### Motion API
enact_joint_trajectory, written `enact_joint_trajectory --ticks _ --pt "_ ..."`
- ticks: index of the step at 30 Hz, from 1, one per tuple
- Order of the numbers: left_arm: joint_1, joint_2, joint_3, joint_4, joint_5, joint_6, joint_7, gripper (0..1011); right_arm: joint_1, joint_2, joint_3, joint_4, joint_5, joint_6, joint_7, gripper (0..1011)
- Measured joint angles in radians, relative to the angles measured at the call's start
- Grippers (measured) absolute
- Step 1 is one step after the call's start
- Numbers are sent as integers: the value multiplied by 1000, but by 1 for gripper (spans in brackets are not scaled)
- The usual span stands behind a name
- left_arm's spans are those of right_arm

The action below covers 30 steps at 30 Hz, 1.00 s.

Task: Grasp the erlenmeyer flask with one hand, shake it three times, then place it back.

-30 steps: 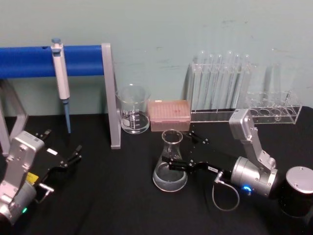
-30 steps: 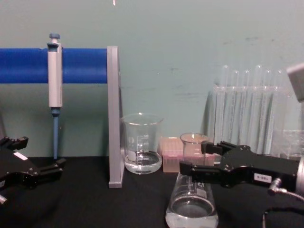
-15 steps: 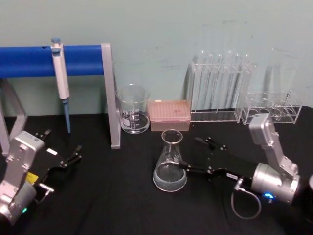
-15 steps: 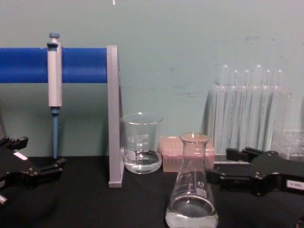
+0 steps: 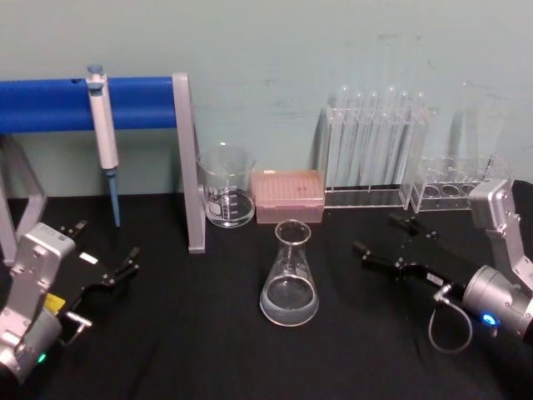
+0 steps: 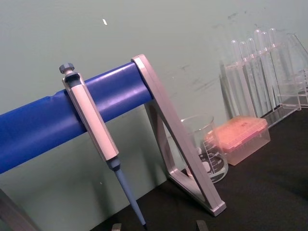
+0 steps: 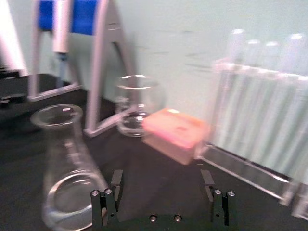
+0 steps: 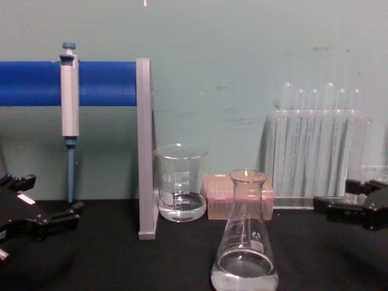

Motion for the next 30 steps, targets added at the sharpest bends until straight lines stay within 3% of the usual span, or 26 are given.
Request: enact_joint_trajectory --ticks 11,21,30 --pt "0 0 0 0 0 0 0 1001 7 -68 55 40 -74 -61 -161 1000" --pt "0 0 0 0 0 0 0 1001 12 -108 71 67 -113 -61 -215 1000" --pt "0 0 0 0 0 0 0 1001 17 -133 87 91 -132 -25 -234 1000"
